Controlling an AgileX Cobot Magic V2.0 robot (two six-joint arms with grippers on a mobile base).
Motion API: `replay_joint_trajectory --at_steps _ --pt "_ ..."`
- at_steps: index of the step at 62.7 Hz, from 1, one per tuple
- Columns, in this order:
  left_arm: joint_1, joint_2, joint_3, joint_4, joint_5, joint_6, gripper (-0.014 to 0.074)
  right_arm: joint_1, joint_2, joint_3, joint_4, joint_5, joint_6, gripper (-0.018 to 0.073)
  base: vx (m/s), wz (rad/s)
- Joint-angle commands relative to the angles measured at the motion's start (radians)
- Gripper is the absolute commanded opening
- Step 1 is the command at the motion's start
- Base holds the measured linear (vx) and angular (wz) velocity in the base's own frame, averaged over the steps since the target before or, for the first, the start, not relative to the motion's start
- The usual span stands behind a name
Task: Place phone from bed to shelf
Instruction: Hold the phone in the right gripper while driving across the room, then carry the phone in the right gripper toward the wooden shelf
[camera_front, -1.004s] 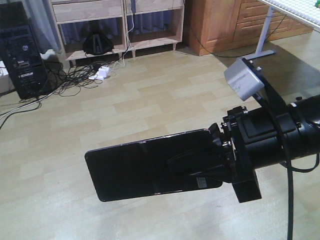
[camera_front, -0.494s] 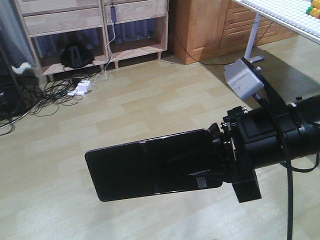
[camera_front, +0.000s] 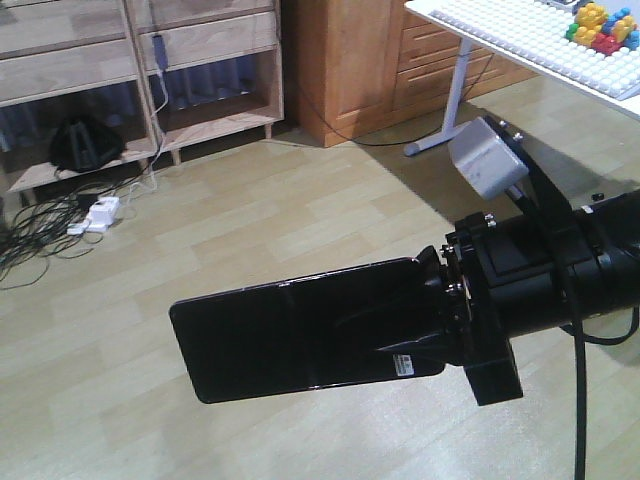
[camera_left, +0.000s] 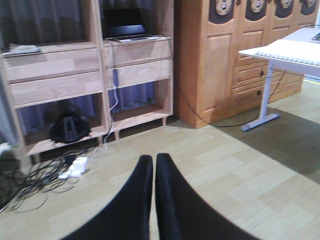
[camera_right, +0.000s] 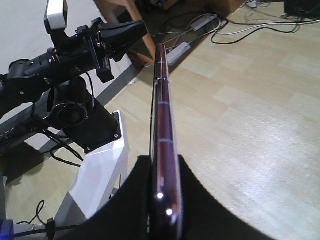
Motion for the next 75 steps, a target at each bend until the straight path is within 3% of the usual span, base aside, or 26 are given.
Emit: replay_joint_trajectory --at_steps 1,75 --pt "-0.004 -0.013 -0.021 -0.009 -0.072 -0.006 0.0001 -0.001 -0.026 -0.026 0.090 0.073 -0.005 -0.0002 0.36 -0.24" --pt "-0.004 -0.013 -0.021 -0.009 -0.072 -0.006 0.0001 -0.001 -0.026 -0.026 0.090 0.073 -0.005 -0.0002 0.36 -0.14"
